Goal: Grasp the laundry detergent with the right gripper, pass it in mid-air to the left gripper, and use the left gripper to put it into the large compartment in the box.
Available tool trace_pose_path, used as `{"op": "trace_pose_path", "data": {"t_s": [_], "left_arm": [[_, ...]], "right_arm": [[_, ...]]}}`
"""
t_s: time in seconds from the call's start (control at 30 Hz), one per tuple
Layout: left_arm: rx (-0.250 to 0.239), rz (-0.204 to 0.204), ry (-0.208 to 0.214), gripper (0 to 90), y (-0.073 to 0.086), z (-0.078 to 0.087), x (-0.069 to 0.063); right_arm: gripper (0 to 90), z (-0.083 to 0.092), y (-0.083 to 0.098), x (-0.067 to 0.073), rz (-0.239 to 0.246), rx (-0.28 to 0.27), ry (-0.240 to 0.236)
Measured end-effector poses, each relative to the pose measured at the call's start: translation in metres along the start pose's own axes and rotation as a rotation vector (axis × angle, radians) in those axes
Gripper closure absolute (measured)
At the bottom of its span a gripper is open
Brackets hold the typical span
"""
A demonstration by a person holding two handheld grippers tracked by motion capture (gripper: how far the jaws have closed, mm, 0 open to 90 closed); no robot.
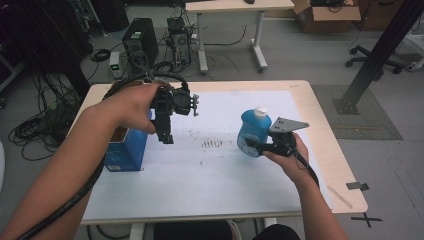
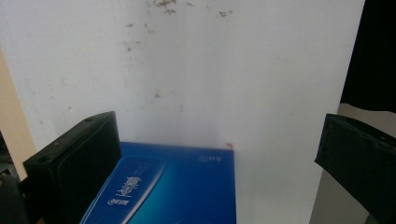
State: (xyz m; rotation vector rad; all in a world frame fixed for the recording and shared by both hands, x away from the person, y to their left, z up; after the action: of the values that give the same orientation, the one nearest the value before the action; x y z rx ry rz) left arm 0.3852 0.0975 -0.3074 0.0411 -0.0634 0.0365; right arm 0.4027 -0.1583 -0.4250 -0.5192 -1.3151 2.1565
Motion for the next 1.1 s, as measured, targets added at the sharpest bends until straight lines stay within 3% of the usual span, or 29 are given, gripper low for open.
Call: {"op": "trace_pose_path", "data": {"t_s": [0.2,0.5,0.6,0.73,1.1], "left_arm": [[-0.007,-0.001,-0.004,0.2,0.001,0.004,-0.001],[-0.033,-0.006,0.002,0.2,0.0,0.011,-0.003],[-0.029,-0.005,0.002,0.2,0.0,0.012,-0.003],[-0.026,-0.016,0.0,0.2,-0.004,0.014,-0.006],[-0.028,-0.062,0.006,0.2,-0.021,0.017,-0.015]], "right_arm": [[46.1,0.011,-0.018,0.009,0.032,-0.023,-0.064],[46.0,0.02,-0.031,0.021,0.093,-0.011,-0.154],[46.0,0.022,-0.032,0.03,0.118,-0.013,-0.222],[45.9,0.021,-0.031,0.041,0.134,-0.006,-0.275],[45.8,0.013,-0.024,0.055,0.151,0.015,-0.331]]}}
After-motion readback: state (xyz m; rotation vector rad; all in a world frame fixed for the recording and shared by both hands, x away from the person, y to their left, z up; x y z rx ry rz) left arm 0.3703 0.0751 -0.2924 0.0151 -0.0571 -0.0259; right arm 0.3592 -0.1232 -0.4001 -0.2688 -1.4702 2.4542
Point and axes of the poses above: each handheld gripper's, and its own axes: z roughly backward along the jaws, y roughly out of its underside, x roughly to its left, the point moved 8 cm from there along -z, roughly forward along the jaws, and after that the axes turned 3 degrees about y, right-handed, at the moved point
